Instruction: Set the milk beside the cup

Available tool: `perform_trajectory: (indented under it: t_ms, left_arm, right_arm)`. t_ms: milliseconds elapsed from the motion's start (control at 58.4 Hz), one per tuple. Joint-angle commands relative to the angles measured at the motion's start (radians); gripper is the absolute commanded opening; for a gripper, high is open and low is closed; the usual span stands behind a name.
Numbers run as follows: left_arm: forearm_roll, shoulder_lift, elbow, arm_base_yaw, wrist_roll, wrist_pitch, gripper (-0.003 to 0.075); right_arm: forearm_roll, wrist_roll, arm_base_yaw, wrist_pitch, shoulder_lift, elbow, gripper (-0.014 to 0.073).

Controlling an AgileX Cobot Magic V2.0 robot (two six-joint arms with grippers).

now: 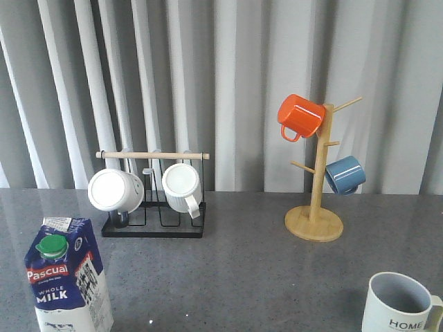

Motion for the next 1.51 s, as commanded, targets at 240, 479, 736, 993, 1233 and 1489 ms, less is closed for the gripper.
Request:
perform_trajectory:
  t_ms: [240, 479, 736, 993, 1233, 1489]
  left_arm:
    - [-0.007, -0.010, -0.014, -0.001, -0.007, -0.072, -0.0006]
    - [-0.007, -0.010, -0.014, -0.001, -0.007, -0.072, -0.0006]
    - [0.050, -0.010, -0.014, -0.001, 0.056, -0.108, -0.0006]
    - [0.067, -0.006, -0.061, -0.001, 0.015, -0.237, -0.0006]
    - [0.074, 0.297, -0.376, -0.001, 0.029, -0.053, -0.0006]
    - [0.072, 0.596, -0.519, -0.047, 0.017, -0.045, -0.0006]
  right_arm:
    - [-0.001, -0.003, -0.004, -0.081, -0.013, 0.011, -0.0009]
    - [-0.005, -0.003, -0.004, -0.081, -0.013, 0.010, -0.0009]
    - [-0.005, -0.003, -0.004, -0.081, -0.013, 0.010, -0.0009]
    - [-0.002, 0.012, -0.004, -0.461, -0.013, -0.020, -0.0009]
    - [-0.002, -0.100, -0.004, -0.142, 0.273, -0.287, -0.0009]
    - [0.101, -0.031, -0.004, -0.170, 0.636, -0.372, -0.0009]
